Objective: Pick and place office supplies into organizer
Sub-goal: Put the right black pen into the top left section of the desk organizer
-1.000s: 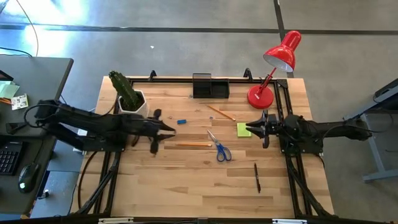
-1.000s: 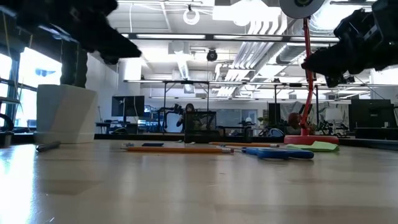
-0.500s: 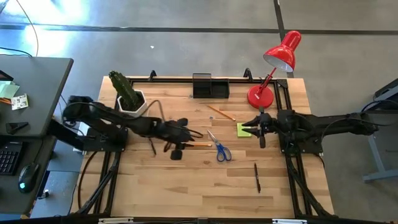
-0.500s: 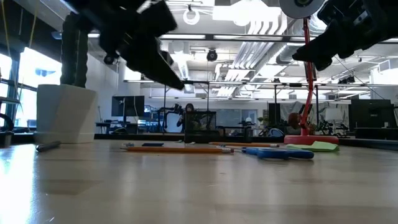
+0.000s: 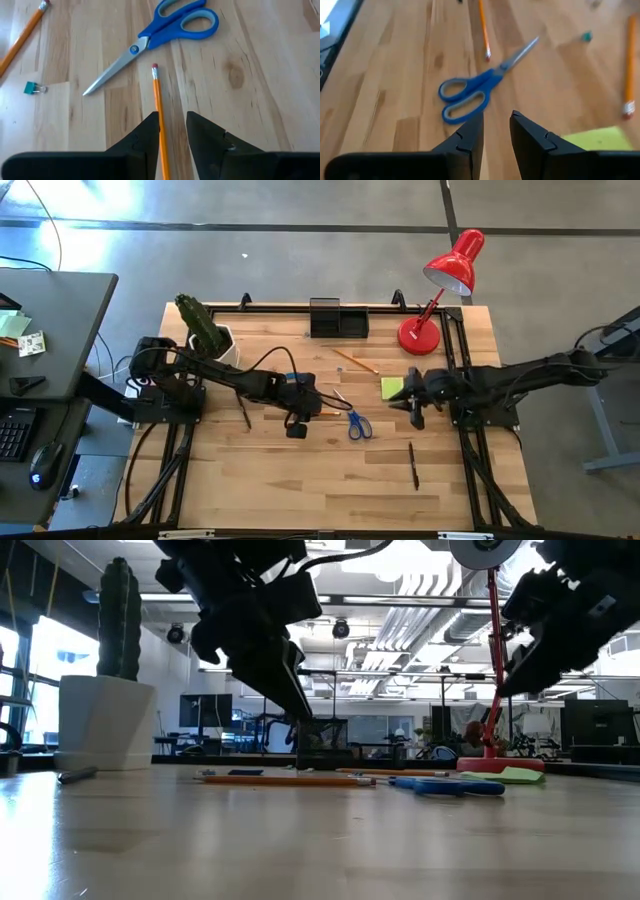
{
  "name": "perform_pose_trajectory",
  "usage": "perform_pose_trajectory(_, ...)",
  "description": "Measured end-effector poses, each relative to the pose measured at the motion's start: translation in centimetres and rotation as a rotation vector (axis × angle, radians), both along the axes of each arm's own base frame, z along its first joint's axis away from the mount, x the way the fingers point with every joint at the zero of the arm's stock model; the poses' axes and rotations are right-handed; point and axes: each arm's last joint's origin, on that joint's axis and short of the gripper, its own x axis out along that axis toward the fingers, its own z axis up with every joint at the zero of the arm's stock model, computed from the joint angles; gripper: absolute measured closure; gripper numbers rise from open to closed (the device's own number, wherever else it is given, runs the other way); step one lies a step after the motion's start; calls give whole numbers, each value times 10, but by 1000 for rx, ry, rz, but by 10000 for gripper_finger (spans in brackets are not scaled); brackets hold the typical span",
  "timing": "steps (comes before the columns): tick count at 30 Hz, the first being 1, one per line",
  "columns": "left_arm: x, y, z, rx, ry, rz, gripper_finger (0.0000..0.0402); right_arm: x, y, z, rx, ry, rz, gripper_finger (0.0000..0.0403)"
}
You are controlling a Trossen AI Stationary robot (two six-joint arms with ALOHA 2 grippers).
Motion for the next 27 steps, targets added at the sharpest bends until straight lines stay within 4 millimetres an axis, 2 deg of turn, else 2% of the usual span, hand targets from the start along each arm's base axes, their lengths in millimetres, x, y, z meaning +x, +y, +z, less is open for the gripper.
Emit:
perform_pose_trajectory(6, -2, 0, -1, 9, 26, -8, 327, 15, 17, 0, -5, 89, -17, 314)
perform_pose_trajectory(11, -3, 1, -1, 55, 34, 11, 345, 30, 30, 10, 12, 261, -66, 314)
perform_pose_trajectory(16, -3, 2, 0, 63, 28, 21, 371, 41, 44, 20, 158, 506, -213, 314)
perform_pose_trajectory(19, -7, 1, -3, 63, 17, 18, 389, 45, 57, 19, 260, 666, -258, 313)
perform_pose_trajectory(23, -22, 1, -9, 65, -17, 17, 398, 50, 84, 15, 280, 790, -136, 308)
perform_pose_trajectory(27, -42, 0, -2, 63, -112, 9, 391, 57, 113, 17, 157, 789, 131, 308)
